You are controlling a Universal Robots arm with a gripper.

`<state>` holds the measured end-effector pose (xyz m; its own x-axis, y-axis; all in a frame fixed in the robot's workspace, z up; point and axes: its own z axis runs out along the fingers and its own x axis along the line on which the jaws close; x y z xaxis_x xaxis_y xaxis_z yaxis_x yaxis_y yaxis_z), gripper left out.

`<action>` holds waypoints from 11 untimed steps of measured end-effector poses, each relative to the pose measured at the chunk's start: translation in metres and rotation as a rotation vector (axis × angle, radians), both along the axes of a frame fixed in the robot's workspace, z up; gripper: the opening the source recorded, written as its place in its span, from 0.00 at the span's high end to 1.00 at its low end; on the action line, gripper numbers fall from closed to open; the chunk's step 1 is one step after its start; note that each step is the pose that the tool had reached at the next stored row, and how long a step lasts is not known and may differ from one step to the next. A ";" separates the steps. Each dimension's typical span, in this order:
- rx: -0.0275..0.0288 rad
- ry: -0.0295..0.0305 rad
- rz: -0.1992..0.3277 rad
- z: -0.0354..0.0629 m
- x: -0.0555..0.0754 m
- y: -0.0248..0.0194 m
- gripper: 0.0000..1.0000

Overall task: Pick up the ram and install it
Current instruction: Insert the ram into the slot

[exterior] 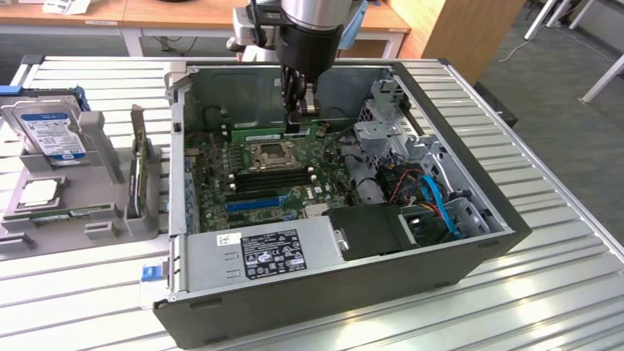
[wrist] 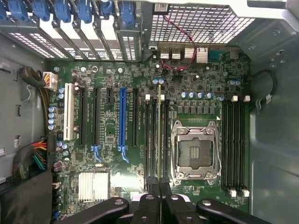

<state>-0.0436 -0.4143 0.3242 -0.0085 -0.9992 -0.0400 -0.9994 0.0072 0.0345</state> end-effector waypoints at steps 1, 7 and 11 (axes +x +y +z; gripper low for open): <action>0.0001 -0.0001 0.000 -0.0008 0.000 0.0000 0.88; 0.0001 0.0000 0.000 -0.0054 0.000 0.0000 0.88; 0.0000 0.0000 0.000 -0.0082 0.000 0.0000 0.88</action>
